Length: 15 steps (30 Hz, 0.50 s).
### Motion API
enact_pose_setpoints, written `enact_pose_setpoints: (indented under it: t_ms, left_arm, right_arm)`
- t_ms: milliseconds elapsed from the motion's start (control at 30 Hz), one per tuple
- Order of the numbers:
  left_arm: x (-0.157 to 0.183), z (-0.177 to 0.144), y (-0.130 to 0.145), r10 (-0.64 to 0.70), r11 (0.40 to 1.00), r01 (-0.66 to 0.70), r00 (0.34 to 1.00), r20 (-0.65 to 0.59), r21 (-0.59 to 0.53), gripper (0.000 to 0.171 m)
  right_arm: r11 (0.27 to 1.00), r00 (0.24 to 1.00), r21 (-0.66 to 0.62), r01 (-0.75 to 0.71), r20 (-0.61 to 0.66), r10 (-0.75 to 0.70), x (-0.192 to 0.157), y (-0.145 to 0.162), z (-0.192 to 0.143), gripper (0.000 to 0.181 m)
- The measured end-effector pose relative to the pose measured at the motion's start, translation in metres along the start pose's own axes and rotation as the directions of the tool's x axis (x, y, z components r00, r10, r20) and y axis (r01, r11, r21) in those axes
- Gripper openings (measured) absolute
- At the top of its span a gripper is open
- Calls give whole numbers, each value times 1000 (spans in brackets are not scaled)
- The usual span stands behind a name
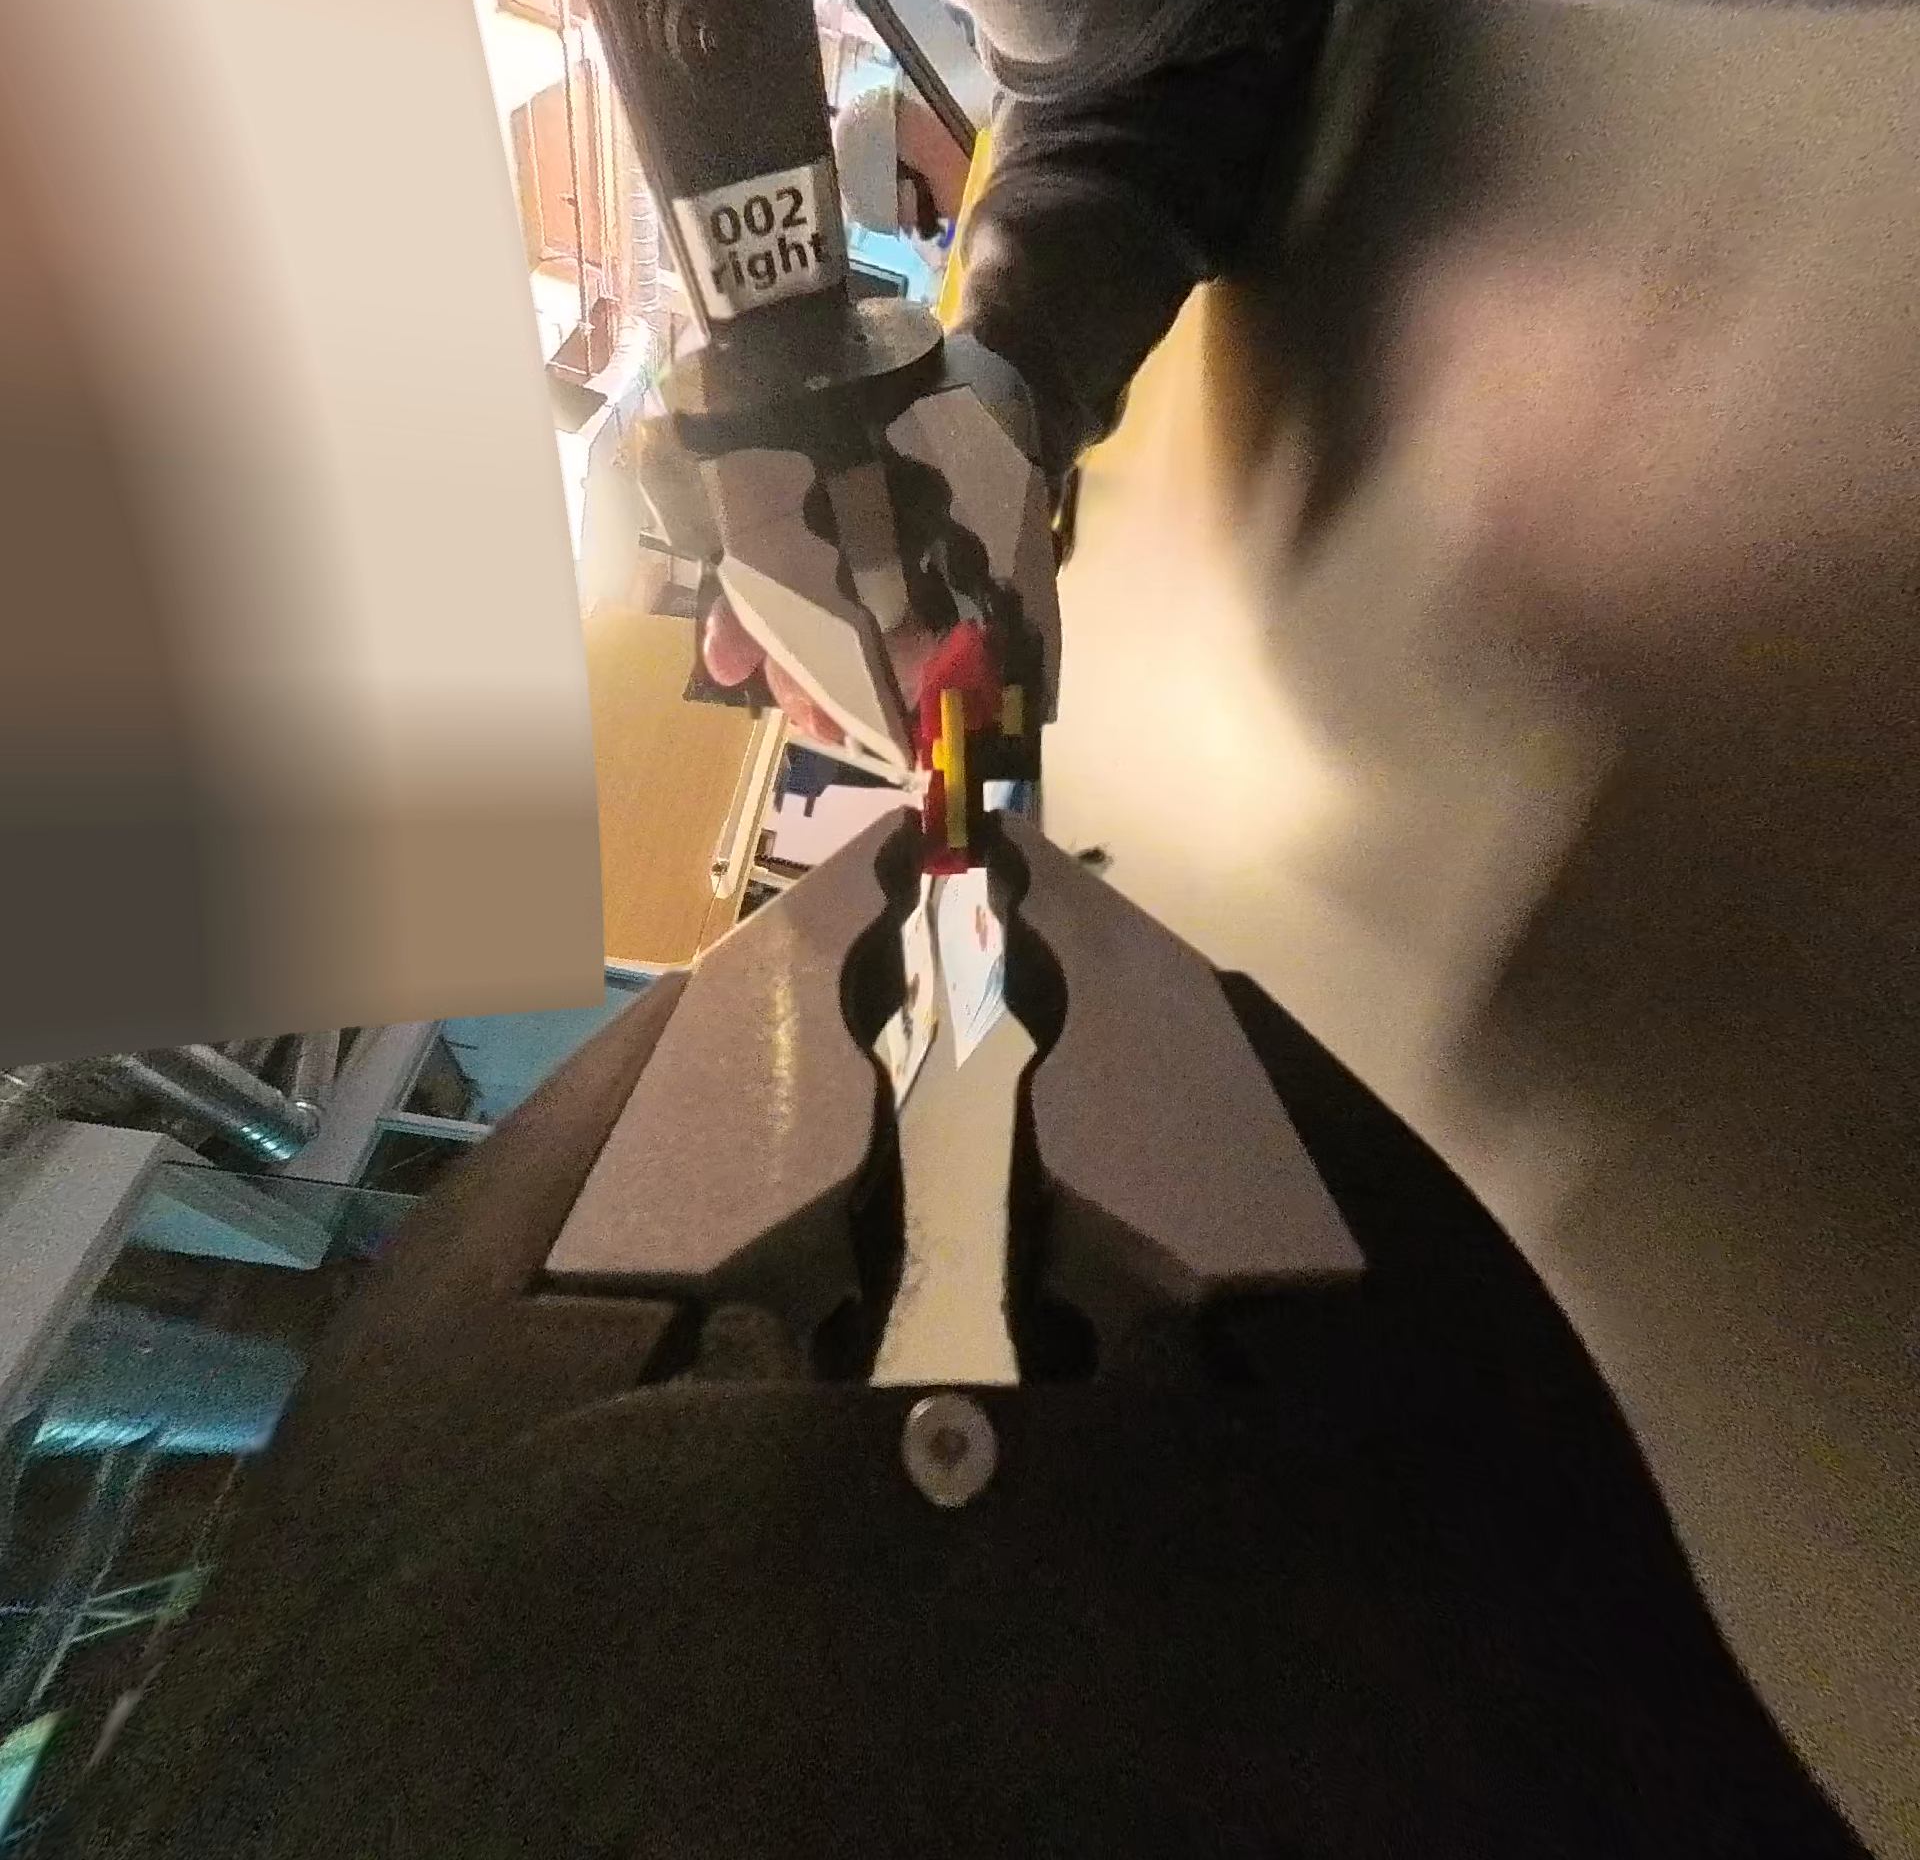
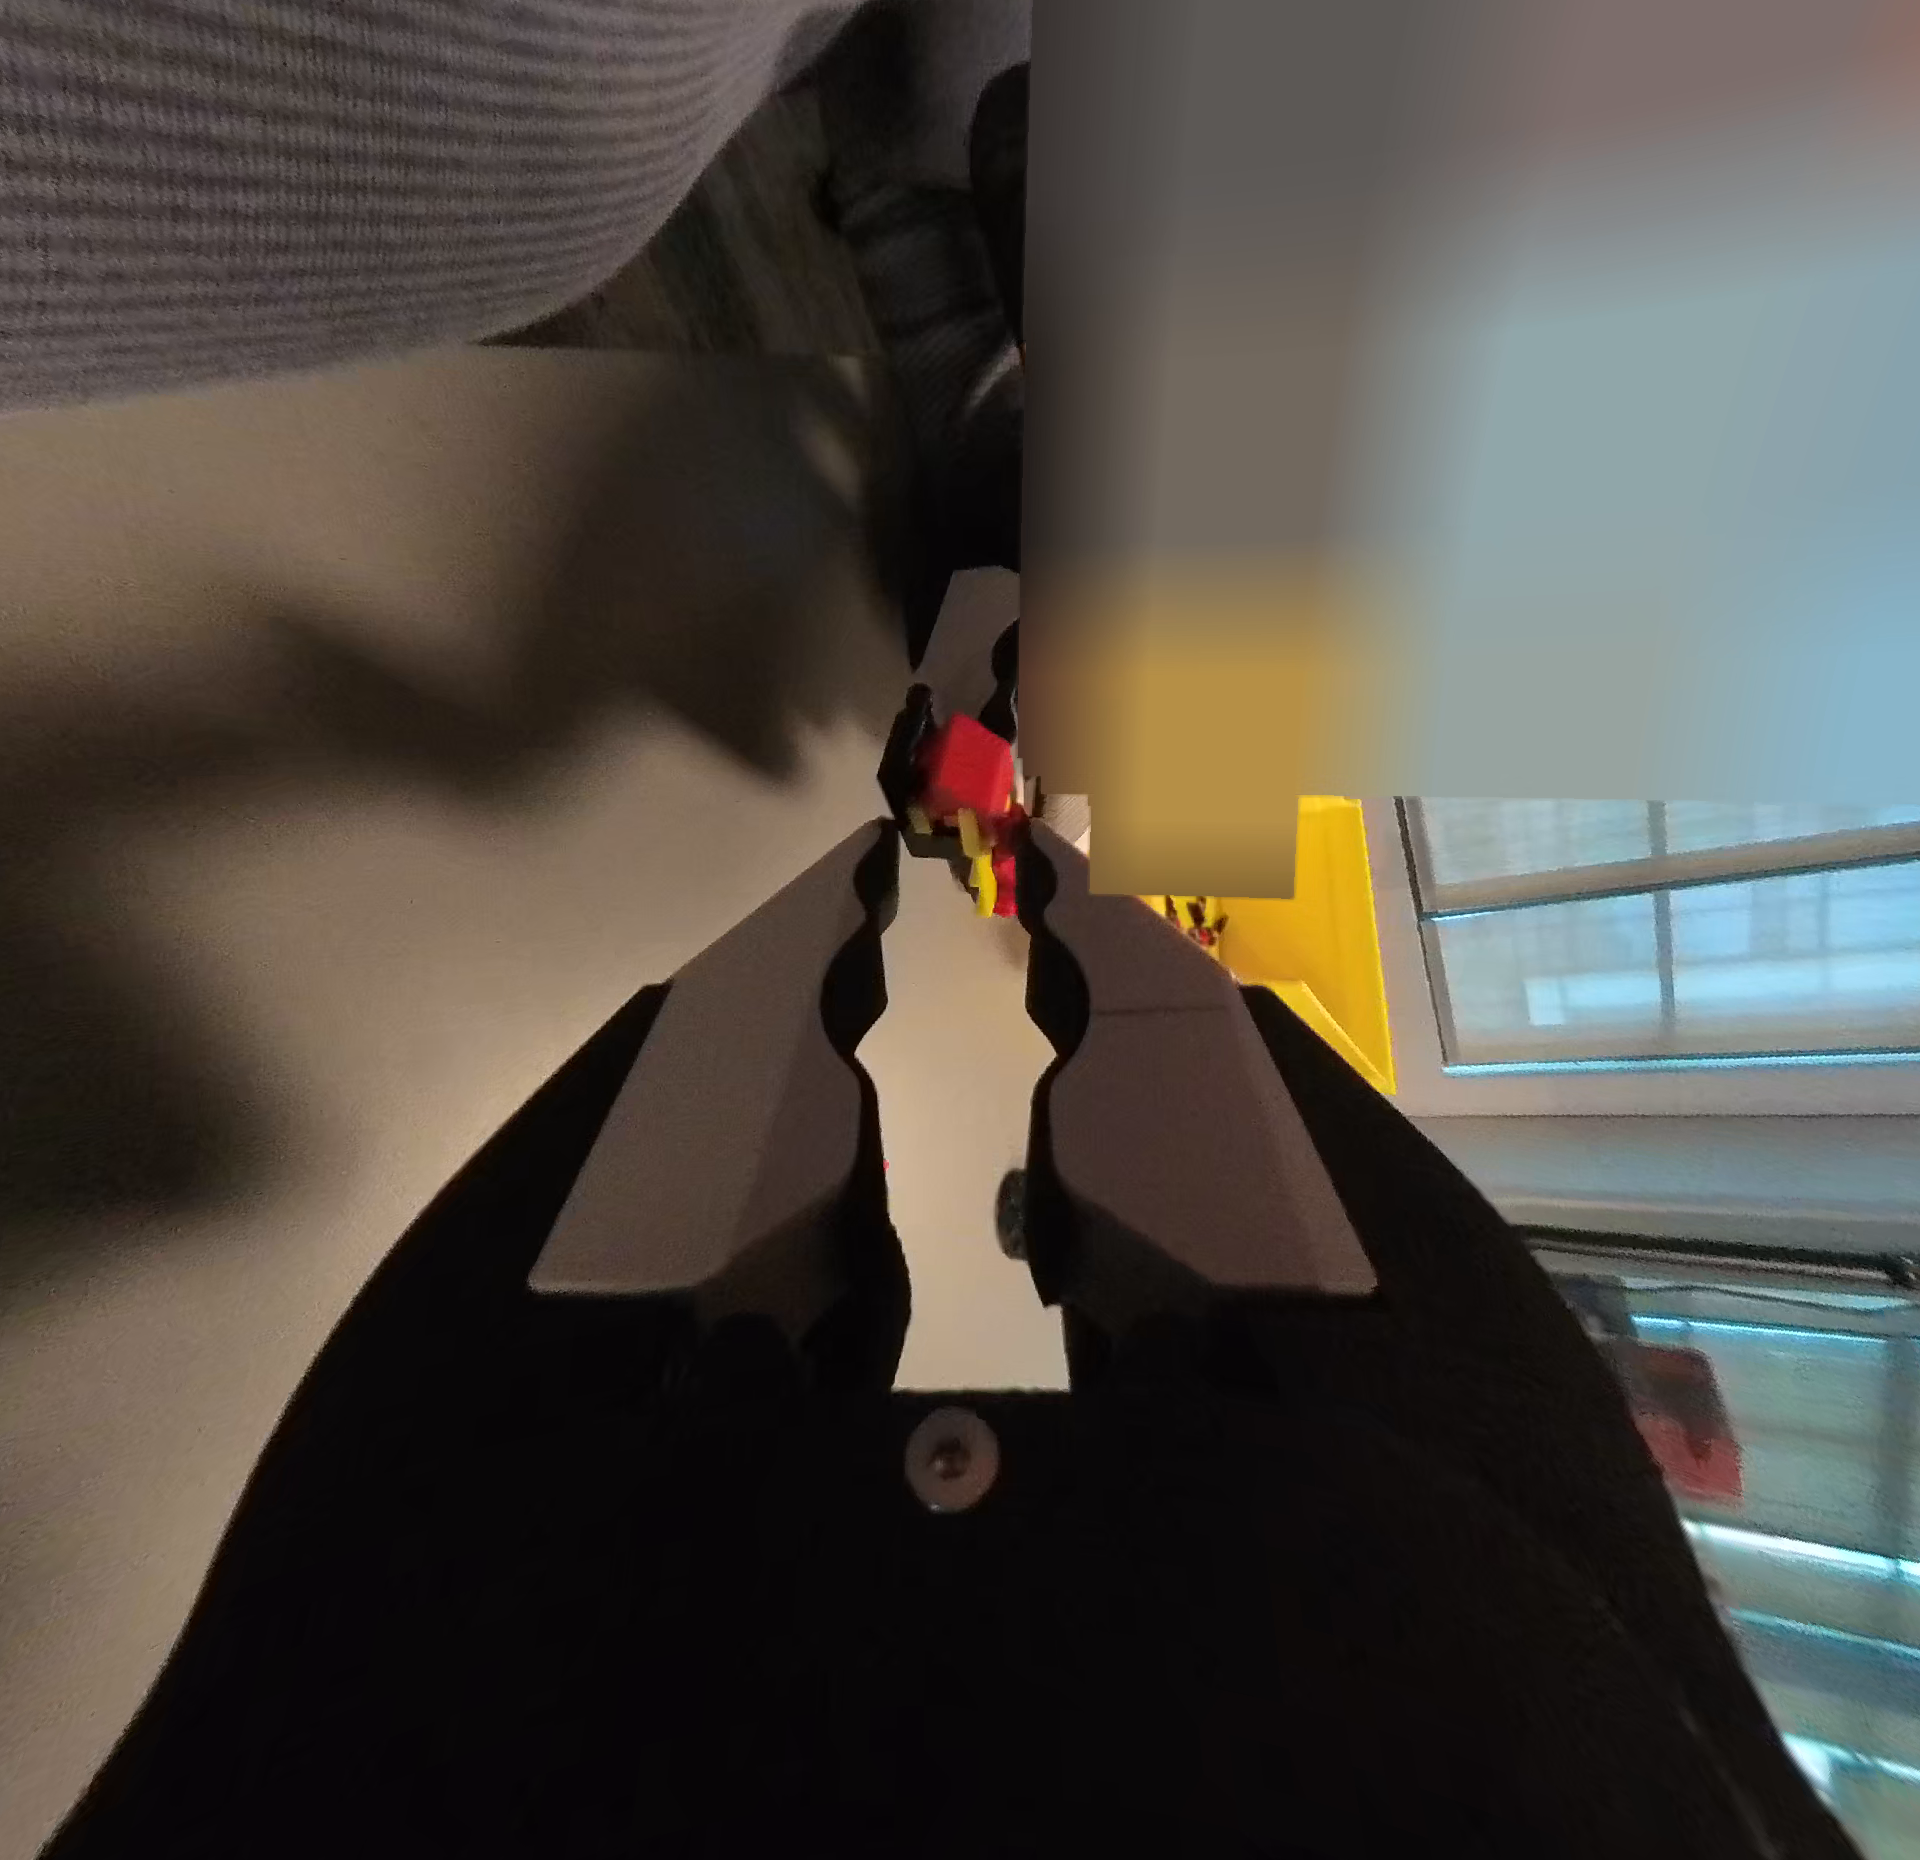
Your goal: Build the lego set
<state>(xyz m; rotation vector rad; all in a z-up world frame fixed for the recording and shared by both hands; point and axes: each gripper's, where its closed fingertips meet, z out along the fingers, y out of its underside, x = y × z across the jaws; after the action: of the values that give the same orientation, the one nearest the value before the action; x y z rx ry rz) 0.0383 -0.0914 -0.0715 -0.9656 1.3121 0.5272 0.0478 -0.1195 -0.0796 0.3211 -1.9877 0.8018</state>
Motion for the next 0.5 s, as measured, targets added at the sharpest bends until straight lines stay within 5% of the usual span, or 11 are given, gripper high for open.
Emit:
enact_pose_setpoints:
  t_ms: [233,500]
  left_arm:
    - [0,1,-6,-73,997,73,997,-22,38,11]
    - [-5,7,40,-339,929,334,941,0,-158,20]
  right_arm:
    - [990,992,72,-125,13,124,1,-6,1,19]
    - [983,985,-154,-98,-159,73,15,38,6,19]
